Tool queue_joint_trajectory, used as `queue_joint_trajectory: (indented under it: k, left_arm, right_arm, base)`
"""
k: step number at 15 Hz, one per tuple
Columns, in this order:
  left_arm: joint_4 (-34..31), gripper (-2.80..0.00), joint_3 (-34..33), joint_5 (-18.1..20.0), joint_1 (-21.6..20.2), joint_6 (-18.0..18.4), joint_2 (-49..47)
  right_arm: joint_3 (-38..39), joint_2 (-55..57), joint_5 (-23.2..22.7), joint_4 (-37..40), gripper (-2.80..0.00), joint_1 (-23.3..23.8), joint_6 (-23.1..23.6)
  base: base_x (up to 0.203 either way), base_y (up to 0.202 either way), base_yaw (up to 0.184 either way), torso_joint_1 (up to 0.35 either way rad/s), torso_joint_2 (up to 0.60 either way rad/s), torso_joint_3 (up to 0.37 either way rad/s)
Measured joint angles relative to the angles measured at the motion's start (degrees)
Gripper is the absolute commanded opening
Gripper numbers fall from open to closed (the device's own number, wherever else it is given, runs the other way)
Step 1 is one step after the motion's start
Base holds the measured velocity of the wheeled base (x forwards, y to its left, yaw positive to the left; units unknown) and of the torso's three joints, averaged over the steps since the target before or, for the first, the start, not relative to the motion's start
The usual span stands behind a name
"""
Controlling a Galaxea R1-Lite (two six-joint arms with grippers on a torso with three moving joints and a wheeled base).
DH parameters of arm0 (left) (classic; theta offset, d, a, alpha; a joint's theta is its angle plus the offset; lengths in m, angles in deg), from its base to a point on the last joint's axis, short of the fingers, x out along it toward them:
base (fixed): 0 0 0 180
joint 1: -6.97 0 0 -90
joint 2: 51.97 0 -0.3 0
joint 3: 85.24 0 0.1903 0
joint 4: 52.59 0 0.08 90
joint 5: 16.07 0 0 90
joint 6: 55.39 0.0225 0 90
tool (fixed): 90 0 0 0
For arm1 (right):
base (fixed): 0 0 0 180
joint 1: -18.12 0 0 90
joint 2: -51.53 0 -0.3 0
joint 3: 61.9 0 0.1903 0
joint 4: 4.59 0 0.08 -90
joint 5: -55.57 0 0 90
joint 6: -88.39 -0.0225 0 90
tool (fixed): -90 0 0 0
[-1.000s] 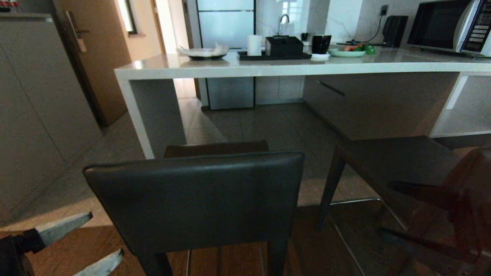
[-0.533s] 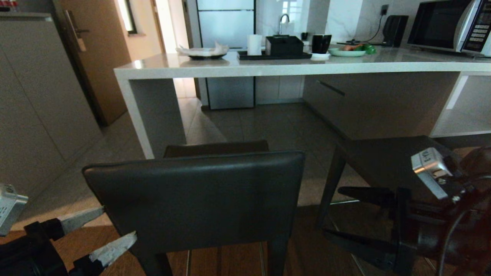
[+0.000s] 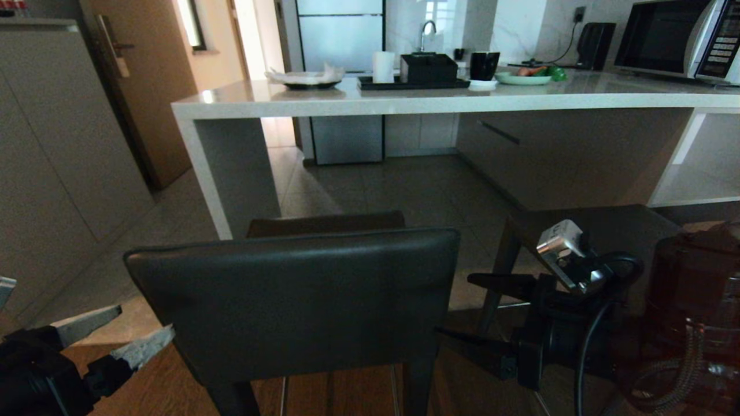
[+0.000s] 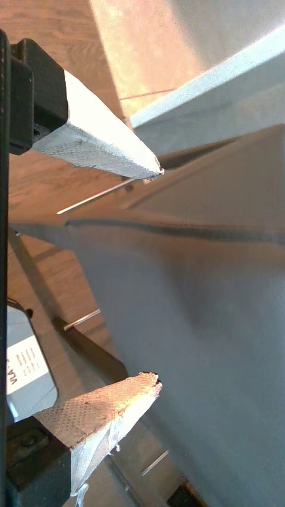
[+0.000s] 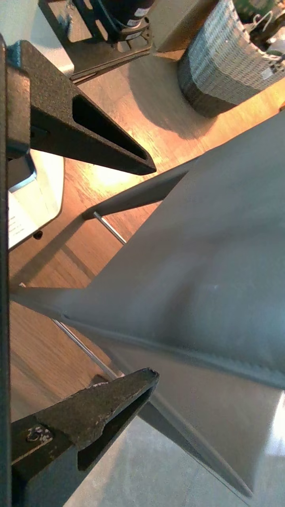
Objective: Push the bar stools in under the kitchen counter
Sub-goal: Push the gray chair back under the dining table
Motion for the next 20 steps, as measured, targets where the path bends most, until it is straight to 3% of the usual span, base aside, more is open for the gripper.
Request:
queue_joint_trajectory:
  k: [5, 9, 11, 14, 16, 20]
  left_arm:
    - [2.17, 0.00, 1.92, 3.10, -0.15, 0.60, -6.00]
    - [10.93, 0.00, 2.25, 3.70, 0.89, 0.66, -12.37]
    - [13.73, 0.00, 2.32, 6.01, 1.35, 0.59, -15.12]
    - [13.88, 0.00, 2.30, 9.85, 1.74, 0.39, -16.96]
    - [13.98, 0.00, 2.30, 10.38, 1.71, 0.55, -17.77]
    - [13.99, 0.00, 3.54, 10.43, 1.50, 0.46, -18.70]
  right_arm:
    - [-1.00, 2.79, 0.50, -1.39, 0.00, -0.23, -1.27]
    - [-2.65, 4.14, 0.72, -1.46, 0.00, -0.23, -1.26]
    - [-2.73, 4.73, 0.72, -1.43, 0.00, -0.23, -1.24]
    - [-3.59, 6.34, 3.41, -1.42, 0.00, -0.25, -1.12]
    - [-5.53, 7.85, 6.01, -1.43, 0.00, -0.25, -1.16]
    - [-6.86, 10.15, 6.68, -1.43, 0.00, -0.27, -1.24]
  base:
    - [0.000, 0.000, 0.000, 0.000, 0.00, 0.000]
    - [0.000, 0.000, 0.000, 0.000, 0.00, 0.000]
    - [0.000, 0.000, 0.000, 0.000, 0.00, 0.000]
    - [0.000, 0.000, 0.000, 0.000, 0.00, 0.000]
    - [0.000, 0.000, 0.000, 0.000, 0.00, 0.000]
    - [0.000, 0.000, 0.000, 0.000, 0.00, 0.000]
